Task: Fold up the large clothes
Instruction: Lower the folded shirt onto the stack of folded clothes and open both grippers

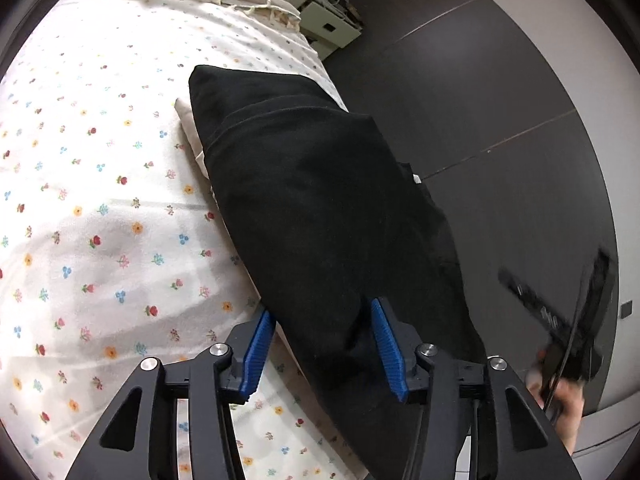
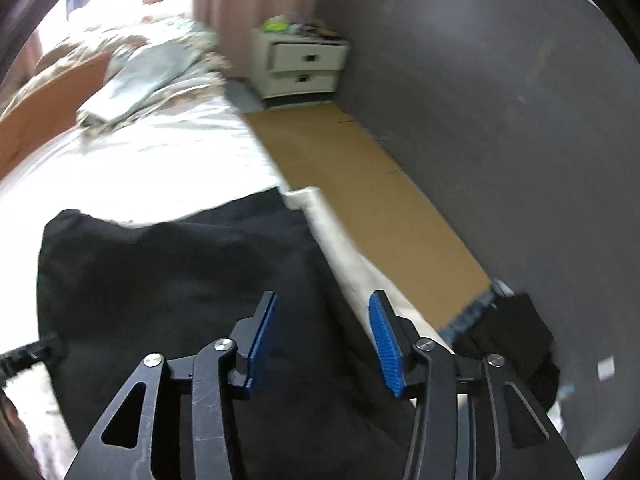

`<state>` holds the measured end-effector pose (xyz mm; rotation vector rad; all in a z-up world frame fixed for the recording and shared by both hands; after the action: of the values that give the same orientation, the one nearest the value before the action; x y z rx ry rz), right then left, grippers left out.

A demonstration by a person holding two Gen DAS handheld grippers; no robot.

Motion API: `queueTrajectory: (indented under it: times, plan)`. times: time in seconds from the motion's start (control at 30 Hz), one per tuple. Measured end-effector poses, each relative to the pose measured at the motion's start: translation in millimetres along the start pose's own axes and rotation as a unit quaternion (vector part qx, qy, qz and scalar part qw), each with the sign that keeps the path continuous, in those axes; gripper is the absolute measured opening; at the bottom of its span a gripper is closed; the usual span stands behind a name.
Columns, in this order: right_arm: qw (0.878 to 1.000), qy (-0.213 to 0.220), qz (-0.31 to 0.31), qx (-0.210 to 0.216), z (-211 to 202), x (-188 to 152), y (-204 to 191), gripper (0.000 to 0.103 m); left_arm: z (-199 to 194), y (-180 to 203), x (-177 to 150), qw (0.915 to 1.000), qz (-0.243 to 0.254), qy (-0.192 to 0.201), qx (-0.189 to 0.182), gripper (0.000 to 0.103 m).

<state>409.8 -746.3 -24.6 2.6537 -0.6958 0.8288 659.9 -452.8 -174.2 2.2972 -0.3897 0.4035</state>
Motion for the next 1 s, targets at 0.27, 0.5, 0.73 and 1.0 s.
queueTrajectory:
  times: [0.27, 0.5, 0.73, 1.0]
  plan:
    - [0.986, -0.011, 0.152, 0.063, -28, -100, 98, 0.065, 4, 13, -8, 0.9992, 0.040, -0.003, 0.008, 0.052]
    - [0.958, -0.051, 0.242, 0.146, 16, -151, 113, 0.067, 7, 24, -23, 0.9980, 0.062, -0.006, 0.009, 0.053]
    - [0.948, -0.027, 0.263, 0.175, 22, -138, 110, 0.006, 0, 43, -32, 0.9978, 0.064, 0.002, 0.013, 0.053]
    - [0.949, 0.003, 0.287, 0.129, 24, -113, 129, 0.004, 0, 61, -30, 0.9972, 0.072, 0.020, -0.005, 0.053]
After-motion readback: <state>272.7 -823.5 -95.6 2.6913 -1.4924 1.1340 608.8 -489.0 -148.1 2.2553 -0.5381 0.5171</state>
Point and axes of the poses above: each gripper's, at about its wrist camera, not at the fingertips, and z roughly the way its jaws point, y to its right, x to its top, the point moved 1 cm from there along z, roughly the way its jaws point, and after that the axes turned 7 degrees about z, right-handed, at the moved point
